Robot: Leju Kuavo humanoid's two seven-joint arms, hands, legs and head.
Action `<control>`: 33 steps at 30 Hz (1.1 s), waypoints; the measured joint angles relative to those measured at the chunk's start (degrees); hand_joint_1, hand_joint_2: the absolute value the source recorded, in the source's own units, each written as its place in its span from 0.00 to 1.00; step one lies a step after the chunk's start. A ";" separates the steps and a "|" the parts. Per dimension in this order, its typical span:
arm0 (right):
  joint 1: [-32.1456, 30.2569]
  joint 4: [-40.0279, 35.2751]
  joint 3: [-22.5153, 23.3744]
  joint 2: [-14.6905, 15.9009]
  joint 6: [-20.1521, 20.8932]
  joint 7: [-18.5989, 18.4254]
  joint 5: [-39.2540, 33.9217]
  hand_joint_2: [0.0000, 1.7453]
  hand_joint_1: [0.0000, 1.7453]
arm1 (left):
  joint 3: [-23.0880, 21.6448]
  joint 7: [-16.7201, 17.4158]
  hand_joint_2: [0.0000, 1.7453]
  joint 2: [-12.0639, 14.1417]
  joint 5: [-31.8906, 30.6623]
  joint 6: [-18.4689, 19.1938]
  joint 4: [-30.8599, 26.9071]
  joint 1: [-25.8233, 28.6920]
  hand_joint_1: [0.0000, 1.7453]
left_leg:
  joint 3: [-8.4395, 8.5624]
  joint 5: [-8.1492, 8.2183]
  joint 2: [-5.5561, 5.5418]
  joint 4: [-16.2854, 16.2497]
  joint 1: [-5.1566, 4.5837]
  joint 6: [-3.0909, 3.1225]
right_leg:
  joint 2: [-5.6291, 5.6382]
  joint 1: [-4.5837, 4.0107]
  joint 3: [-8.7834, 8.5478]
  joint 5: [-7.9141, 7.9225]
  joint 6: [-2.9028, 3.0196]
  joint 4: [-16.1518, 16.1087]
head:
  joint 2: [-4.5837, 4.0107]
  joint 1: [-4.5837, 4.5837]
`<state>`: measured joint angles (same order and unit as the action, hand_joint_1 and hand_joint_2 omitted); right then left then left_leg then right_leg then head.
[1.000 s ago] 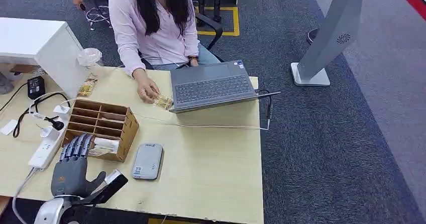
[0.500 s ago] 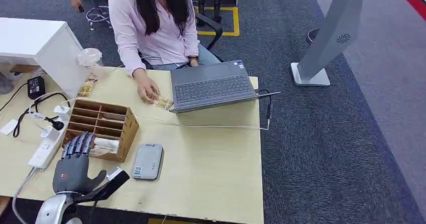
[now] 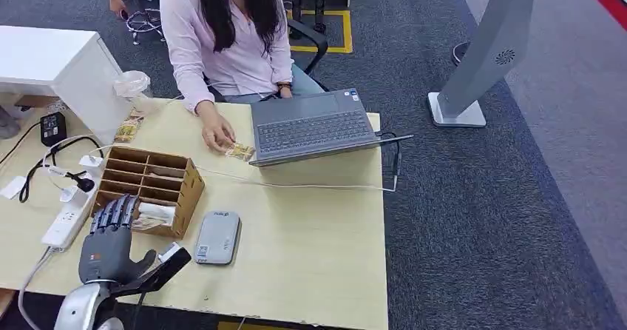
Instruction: Pass the card to the sensor for recognition and then transmit it.
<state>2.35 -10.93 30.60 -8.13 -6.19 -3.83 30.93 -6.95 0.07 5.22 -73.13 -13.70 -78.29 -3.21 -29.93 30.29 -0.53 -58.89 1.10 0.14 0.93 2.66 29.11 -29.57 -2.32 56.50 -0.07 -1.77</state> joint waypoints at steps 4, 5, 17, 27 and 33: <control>0.04 0.00 0.00 0.00 0.09 0.02 0.35 1.00 0.00 | 0.35 0.61 1.00 -0.35 -0.79 0.22 0.46 -0.29 0.00 | 0.00 0.00 0.00 0.00 0.00 0.00 | 0.00 0.00 0.00 0.00 0.00 0.00 | 0.00 0.02; 0.04 0.00 0.00 0.00 0.15 0.04 0.59 1.00 0.00 | 0.55 0.96 1.00 -0.50 -1.31 0.24 0.66 -0.47 0.00 | 0.00 0.00 0.00 0.00 0.00 0.00 | 0.00 0.00 0.01 0.00 0.00 0.00 | 0.00 0.04; 0.23 -0.02 0.02 0.00 0.87 0.31 1.42 1.00 0.00 | 2.45 1.95 1.00 -2.19 -4.17 0.15 2.23 -2.58 0.00 | 0.00 0.00 0.00 0.00 0.00 0.00 | 0.01 0.00 0.00 0.00 0.00 0.00 | 0.00 0.02; 0.25 -0.02 0.02 0.00 1.07 0.70 2.03 0.00 0.00 | 3.28 2.08 1.00 -2.89 -5.33 0.61 3.10 -3.44 0.00 | 0.00 0.00 0.00 0.00 0.00 0.00 | 0.00 0.00 0.01 0.00 0.00 0.00 | 0.00 0.04; 0.26 -0.02 0.02 0.00 1.86 1.22 2.27 0.00 0.00 | 3.63 2.97 1.00 -3.50 -6.93 1.29 3.30 -4.15 0.00 | 0.00 0.00 0.00 0.00 0.00 0.00 | 0.00 0.00 0.00 0.01 0.00 0.00 | 0.00 0.02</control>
<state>2.61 -10.95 30.62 -8.13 -4.33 -2.60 33.20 -3.32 3.04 1.73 -80.06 -12.41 -74.99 -7.36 -29.93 30.28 -0.53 -58.89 1.10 0.14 0.93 2.66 29.12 -29.56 -2.33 56.50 -0.07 -1.75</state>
